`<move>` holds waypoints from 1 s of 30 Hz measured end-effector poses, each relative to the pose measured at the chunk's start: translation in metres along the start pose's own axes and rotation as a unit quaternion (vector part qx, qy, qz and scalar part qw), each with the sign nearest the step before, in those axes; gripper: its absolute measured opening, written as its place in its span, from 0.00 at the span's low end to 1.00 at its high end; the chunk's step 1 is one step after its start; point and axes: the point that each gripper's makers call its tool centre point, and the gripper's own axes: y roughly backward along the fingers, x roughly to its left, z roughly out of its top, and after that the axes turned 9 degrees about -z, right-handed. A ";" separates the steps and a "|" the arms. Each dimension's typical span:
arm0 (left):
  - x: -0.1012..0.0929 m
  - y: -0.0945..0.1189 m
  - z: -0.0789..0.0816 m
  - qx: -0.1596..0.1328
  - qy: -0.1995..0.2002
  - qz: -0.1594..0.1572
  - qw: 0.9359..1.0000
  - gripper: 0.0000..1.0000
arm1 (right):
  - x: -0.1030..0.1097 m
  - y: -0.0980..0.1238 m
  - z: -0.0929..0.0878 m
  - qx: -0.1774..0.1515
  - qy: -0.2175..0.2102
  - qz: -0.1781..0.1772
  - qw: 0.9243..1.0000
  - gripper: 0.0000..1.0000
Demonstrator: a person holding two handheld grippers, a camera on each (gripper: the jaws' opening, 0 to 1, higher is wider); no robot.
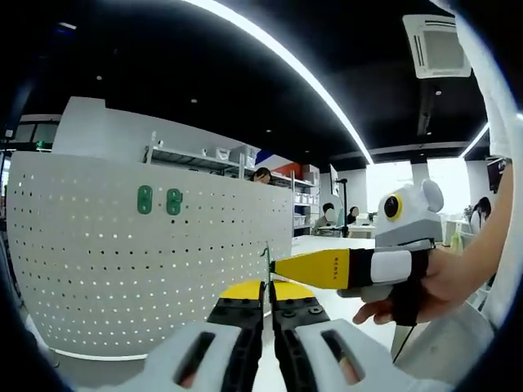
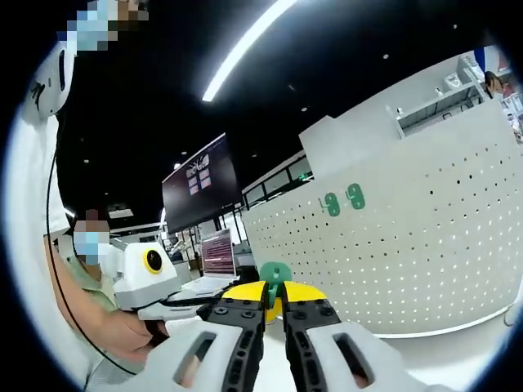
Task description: Insert the hook assembly into the mounting plate slot until the hook locks in place.
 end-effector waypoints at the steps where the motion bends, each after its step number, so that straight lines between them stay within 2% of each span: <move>1: 0.000 0.000 0.000 0.001 -0.001 0.000 1.000 0.02 | 0.000 0.000 -0.001 0.001 0.004 -0.001 1.000 0.04; 16: -0.002 -0.001 0.003 -0.004 0.004 0.000 1.000 0.02 | 0.000 0.000 0.004 -0.012 -0.006 -0.008 1.000 0.02; 30: -0.001 0.000 0.004 -0.009 0.006 0.006 1.000 0.03 | 0.001 -0.001 0.005 -0.007 -0.018 -0.012 1.000 0.00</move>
